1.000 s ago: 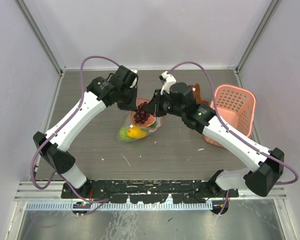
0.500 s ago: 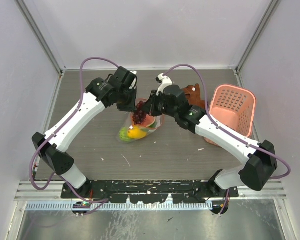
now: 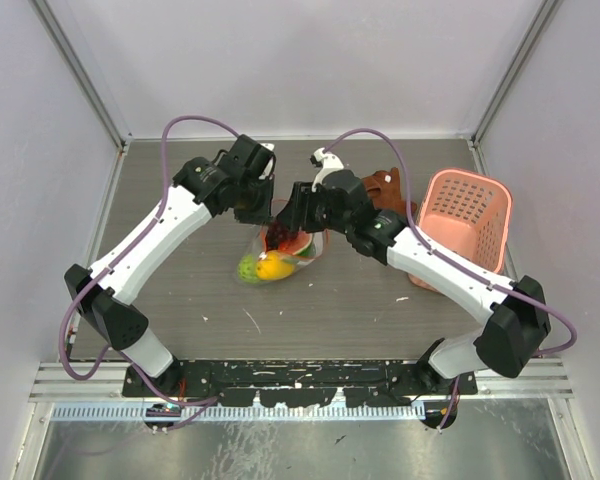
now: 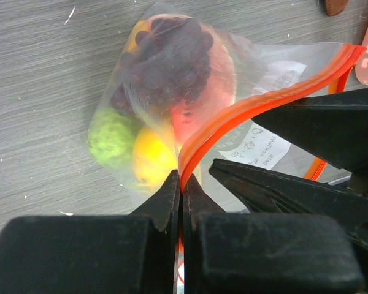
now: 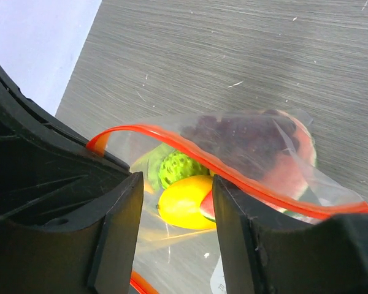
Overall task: Place the food in the zip-top bag and seal the zipper
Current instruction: Place the fake fruit in the zipper food storage bag.
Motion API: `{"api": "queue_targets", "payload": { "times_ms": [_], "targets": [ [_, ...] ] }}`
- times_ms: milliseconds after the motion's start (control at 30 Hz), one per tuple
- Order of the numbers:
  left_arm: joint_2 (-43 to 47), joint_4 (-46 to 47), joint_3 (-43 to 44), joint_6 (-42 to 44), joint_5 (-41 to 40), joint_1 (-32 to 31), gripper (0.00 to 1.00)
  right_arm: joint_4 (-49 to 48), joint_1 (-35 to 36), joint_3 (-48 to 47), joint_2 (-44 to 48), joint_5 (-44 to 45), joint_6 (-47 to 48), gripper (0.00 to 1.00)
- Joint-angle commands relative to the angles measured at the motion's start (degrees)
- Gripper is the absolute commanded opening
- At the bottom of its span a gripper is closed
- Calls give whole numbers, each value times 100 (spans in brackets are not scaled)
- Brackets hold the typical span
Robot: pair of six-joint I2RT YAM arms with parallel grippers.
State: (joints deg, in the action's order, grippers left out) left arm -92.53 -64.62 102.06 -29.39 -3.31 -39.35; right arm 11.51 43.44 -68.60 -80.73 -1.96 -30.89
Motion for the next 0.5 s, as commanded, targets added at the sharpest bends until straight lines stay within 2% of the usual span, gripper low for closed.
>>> {"api": "queue_targets", "payload": {
  "times_ms": [0, 100, 467],
  "targets": [
    [315, 187, 31, 1, -172, 15, 0, 273, 39, -454, 310, 236, 239, 54],
    [313, 158, 41, 29, -263, 7, 0, 563, 33, -597, 404, 284, 359, 56],
    [281, -74, 153, 279, -711, 20, 0, 2168, -102, -1421, 567, 930, 974, 76]
  ]
}}
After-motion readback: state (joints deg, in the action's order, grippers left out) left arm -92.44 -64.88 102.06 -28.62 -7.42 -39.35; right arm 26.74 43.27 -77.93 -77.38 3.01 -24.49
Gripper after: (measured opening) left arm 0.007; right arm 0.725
